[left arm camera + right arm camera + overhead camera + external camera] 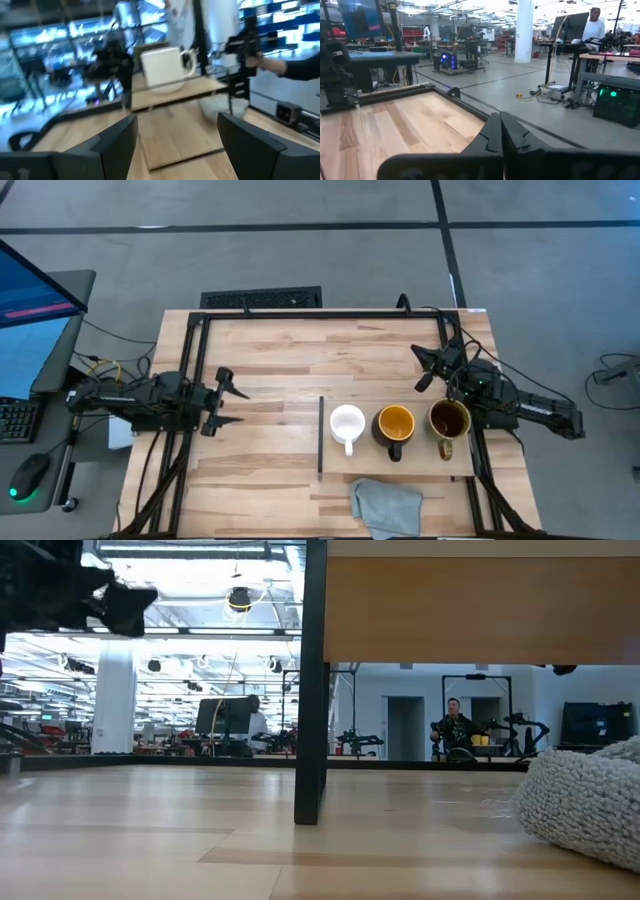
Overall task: Stack small to large cups/mugs on shelf
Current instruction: Return to Home Position
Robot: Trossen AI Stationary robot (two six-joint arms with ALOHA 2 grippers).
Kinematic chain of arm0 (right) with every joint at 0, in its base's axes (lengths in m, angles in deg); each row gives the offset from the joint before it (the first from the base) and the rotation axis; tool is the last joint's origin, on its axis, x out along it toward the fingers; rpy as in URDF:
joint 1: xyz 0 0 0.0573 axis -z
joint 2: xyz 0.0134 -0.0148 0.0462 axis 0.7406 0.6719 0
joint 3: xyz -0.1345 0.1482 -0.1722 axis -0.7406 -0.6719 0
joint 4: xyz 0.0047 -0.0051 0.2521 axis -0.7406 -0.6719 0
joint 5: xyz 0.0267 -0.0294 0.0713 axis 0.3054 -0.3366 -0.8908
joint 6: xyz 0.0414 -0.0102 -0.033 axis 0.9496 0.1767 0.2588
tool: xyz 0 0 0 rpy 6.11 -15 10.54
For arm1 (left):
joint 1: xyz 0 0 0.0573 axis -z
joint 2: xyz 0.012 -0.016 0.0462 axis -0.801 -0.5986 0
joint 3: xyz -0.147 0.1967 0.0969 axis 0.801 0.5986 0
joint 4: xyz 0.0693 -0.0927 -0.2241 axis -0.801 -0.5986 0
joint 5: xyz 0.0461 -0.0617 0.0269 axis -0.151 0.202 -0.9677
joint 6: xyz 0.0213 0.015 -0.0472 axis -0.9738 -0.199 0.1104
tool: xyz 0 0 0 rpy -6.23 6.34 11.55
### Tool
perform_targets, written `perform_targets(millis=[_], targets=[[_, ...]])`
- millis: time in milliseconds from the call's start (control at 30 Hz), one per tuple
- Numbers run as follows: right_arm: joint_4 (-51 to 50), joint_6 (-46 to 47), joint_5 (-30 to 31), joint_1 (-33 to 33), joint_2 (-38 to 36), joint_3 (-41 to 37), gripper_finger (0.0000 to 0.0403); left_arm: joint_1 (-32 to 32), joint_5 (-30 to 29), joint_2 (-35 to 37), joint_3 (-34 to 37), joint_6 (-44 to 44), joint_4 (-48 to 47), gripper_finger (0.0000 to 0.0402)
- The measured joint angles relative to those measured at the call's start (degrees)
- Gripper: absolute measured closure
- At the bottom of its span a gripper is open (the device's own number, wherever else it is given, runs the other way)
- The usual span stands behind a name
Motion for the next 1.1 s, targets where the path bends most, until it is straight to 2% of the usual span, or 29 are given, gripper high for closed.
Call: perform_targets(millis=[100,267,767,1100], targets=[[0.00,0.03,0.00,-0.01,0.00,0.00,0.0398,-0.03,-3.20,1.25,0.04,2.16,-3.50,0.0136],[-0.01,0.03,0.00,-0.02,0.00,-0.02,0.0398,-0.03,-2.89,3.37,0.06,4.17,-6.51,0.0136],[-0.07,-0.46,0.00,0.05,0.16,-0.02,0.0395,-0.03,-3.13,3.69,0.17,4.82,-6.54,0.0136],[-0.07,-2.99,0.22,1.34,0.16,-0.02,0.0378,-0.03,-3.23,3.69,0.26,4.95,-6.56,0.0136]])
